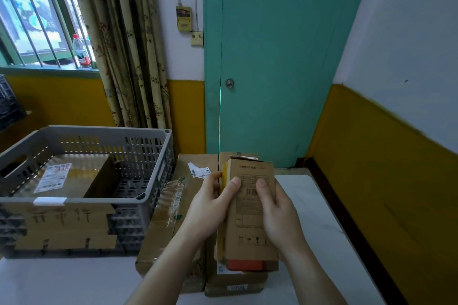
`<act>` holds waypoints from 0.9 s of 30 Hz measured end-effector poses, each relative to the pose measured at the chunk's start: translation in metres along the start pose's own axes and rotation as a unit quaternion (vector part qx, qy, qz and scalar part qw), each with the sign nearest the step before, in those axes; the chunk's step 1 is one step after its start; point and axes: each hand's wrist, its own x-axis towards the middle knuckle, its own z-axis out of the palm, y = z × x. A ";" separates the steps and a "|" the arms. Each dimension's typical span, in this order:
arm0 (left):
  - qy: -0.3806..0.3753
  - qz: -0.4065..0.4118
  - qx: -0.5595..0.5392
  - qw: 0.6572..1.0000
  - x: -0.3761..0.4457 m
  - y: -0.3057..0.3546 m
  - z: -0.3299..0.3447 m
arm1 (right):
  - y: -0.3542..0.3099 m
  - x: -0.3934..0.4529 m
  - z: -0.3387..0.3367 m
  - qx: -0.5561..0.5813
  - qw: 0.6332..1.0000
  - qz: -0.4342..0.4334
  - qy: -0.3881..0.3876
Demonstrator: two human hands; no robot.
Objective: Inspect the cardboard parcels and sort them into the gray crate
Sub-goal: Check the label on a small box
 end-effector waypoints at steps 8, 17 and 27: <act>0.042 -0.004 0.004 0.999 0.002 -0.002 0.004 | 0.003 0.001 0.000 -0.121 0.992 -0.010 0.029; 0.065 0.040 0.091 0.993 0.007 -0.002 -0.001 | 0.010 0.007 0.004 -0.192 0.981 -0.022 -0.002; -0.101 -0.088 -0.101 0.986 0.012 -0.001 -0.007 | 0.006 0.016 0.000 0.001 0.999 -0.004 -0.033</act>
